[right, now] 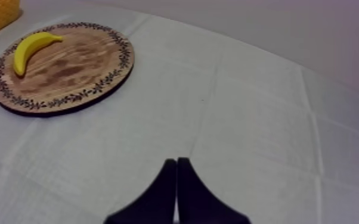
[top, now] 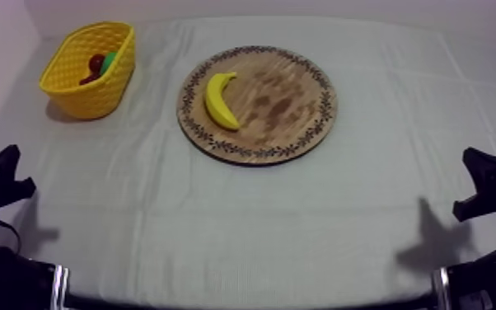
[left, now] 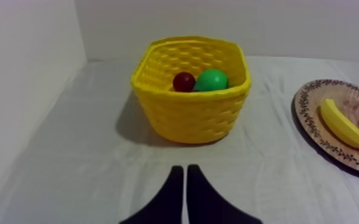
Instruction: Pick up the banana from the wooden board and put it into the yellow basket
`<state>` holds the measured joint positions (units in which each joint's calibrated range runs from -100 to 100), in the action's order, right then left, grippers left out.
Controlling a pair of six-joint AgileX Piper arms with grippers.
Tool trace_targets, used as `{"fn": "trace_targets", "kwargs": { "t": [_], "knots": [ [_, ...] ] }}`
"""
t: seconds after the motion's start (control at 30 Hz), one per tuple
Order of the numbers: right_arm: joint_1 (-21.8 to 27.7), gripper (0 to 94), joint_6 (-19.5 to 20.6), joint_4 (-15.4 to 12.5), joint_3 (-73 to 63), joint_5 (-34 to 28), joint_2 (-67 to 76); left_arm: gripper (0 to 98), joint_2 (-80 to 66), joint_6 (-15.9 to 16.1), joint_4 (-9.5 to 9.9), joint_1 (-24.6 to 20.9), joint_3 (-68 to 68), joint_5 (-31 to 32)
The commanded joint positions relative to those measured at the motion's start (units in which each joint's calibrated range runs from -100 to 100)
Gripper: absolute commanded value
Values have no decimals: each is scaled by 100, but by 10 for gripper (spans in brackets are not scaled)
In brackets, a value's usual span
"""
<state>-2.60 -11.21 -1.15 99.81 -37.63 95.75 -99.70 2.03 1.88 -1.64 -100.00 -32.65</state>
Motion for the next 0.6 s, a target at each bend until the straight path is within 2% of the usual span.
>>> {"fn": "trace_targets", "kwargs": {
  "t": [0.0,0.17,0.3,0.57],
  "knots": [
    [0,3,0,0,-3,-3,0,0,-4,4,2,1,0,-1],
    [0,3,0,0,-3,-3,0,0,7,39,17,56,55,4],
    [0,3,0,0,-3,-3,0,0,267,-119,216,164,233,62],
    [0,3,0,0,-3,-3,0,0,1777,-331,297,330,1701,72]
  ]
}}
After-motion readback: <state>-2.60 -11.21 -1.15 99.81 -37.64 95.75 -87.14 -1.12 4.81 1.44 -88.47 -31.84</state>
